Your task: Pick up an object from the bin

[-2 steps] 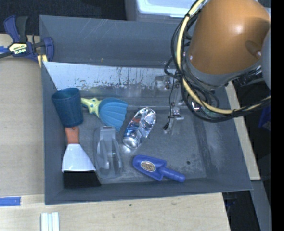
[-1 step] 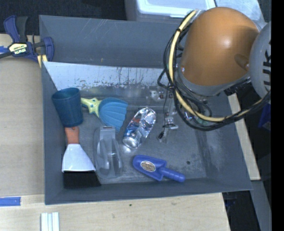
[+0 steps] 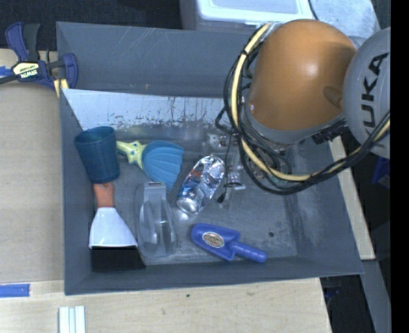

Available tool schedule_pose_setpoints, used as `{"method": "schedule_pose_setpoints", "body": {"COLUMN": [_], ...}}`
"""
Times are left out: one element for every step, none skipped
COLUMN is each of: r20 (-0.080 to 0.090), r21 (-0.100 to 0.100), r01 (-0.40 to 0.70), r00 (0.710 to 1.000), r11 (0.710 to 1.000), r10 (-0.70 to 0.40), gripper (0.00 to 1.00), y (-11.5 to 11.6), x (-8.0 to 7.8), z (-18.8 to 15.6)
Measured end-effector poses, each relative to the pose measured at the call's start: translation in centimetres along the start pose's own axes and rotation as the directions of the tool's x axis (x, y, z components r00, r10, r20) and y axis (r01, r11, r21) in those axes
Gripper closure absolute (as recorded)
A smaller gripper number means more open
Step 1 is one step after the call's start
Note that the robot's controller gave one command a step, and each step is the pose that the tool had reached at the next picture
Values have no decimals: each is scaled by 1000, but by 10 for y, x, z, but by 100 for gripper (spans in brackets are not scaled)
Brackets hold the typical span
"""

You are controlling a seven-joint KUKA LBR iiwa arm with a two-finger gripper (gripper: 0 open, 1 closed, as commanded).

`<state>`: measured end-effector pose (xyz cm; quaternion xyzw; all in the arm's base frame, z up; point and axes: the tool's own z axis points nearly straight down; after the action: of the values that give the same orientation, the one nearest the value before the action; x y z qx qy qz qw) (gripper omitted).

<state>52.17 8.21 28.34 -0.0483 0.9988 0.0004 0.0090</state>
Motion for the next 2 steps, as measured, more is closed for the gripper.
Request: {"method": "schedule_pose_setpoints", "body": {"r20": [6, 6], "r21": [0, 0], "r01": [6, 6], "r00": [1000, 1000], "r11": [1000, 1000], "r10": [-6, -6], "gripper": [100, 100], "y": [1, 2], "x": [-81, -81], "z": [-45, -45]}}
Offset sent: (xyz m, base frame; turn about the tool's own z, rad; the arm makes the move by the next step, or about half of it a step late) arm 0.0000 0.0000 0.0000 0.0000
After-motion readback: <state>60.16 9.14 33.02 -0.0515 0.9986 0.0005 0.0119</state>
